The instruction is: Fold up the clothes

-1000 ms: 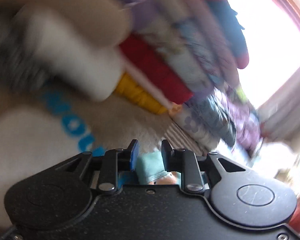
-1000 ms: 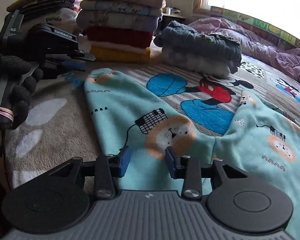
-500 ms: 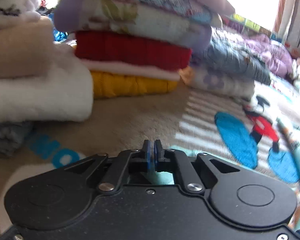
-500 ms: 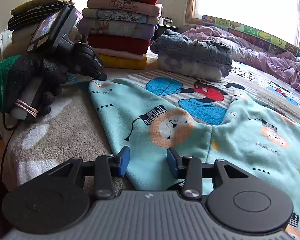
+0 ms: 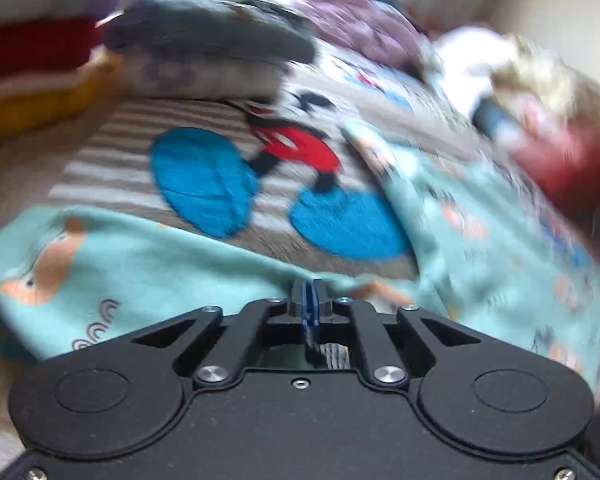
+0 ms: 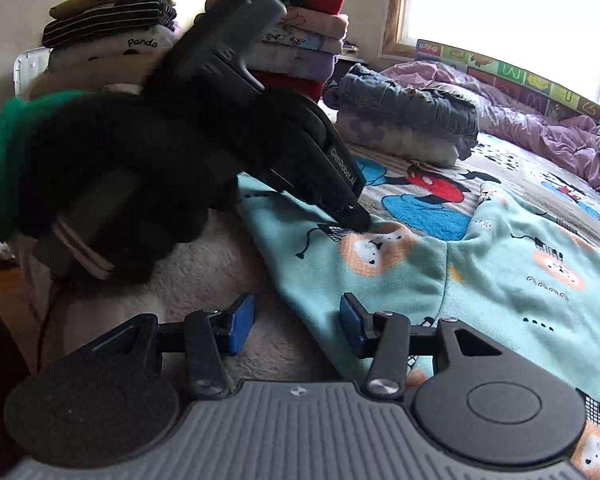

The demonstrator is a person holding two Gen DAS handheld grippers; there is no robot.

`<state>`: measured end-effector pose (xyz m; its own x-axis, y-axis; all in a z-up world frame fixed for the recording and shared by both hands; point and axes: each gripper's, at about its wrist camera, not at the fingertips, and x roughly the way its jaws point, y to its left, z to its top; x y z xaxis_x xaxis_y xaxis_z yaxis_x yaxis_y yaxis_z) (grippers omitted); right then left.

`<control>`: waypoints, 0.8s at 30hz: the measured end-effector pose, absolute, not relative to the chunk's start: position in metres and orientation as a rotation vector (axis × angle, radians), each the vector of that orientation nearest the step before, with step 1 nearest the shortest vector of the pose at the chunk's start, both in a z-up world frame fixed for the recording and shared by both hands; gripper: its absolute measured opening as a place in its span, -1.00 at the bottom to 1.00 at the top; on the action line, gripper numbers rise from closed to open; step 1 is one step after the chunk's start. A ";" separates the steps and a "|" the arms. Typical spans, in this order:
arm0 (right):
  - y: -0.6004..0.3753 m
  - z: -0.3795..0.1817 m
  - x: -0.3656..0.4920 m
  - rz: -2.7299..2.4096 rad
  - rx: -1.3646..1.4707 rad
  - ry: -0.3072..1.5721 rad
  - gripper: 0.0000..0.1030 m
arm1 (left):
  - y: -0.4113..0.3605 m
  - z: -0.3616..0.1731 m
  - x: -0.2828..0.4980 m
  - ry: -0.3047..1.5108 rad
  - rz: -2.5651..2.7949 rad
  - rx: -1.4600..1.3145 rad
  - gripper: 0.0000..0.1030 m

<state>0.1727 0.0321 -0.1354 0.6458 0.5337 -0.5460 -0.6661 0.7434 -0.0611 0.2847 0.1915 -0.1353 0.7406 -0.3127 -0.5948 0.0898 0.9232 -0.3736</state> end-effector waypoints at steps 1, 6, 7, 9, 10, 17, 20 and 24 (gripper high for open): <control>0.030 -0.133 0.171 0.703 -0.267 0.534 -0.05 | 0.193 -0.129 0.283 0.677 -0.231 -0.345 -0.85; 0.004 -0.127 0.159 0.721 -0.205 0.553 -0.07 | 0.179 -0.121 0.289 0.645 -0.464 -0.433 -0.18; -0.004 -0.125 0.158 0.714 -0.178 0.560 -0.07 | 0.171 -0.121 0.290 0.653 -0.470 -0.419 -0.18; -0.023 -0.121 0.159 0.705 -0.102 0.573 -0.08 | 0.157 -0.120 0.293 0.667 -0.475 -0.396 -0.18; -0.033 -0.118 0.161 0.692 -0.068 0.579 -0.08 | 0.153 -0.118 0.297 0.668 -0.470 -0.392 -0.18; -0.120 -0.101 0.199 0.545 0.212 0.598 -0.08 | 0.116 -0.108 0.313 0.637 -0.504 -0.286 -0.33; -0.160 -0.098 0.221 0.481 0.338 0.595 -0.06 | 0.096 -0.113 0.323 0.659 -0.577 -0.241 -0.33; -0.203 -0.100 0.252 0.432 0.414 0.618 -0.05 | 0.083 -0.126 0.335 0.720 -0.606 -0.211 -0.33</control>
<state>0.2523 -0.2027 -0.0996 0.7328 0.5009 -0.4606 -0.2605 0.8318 0.4902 0.3355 0.0834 -0.1256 0.5907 -0.5867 -0.5539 0.4460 0.8095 -0.3818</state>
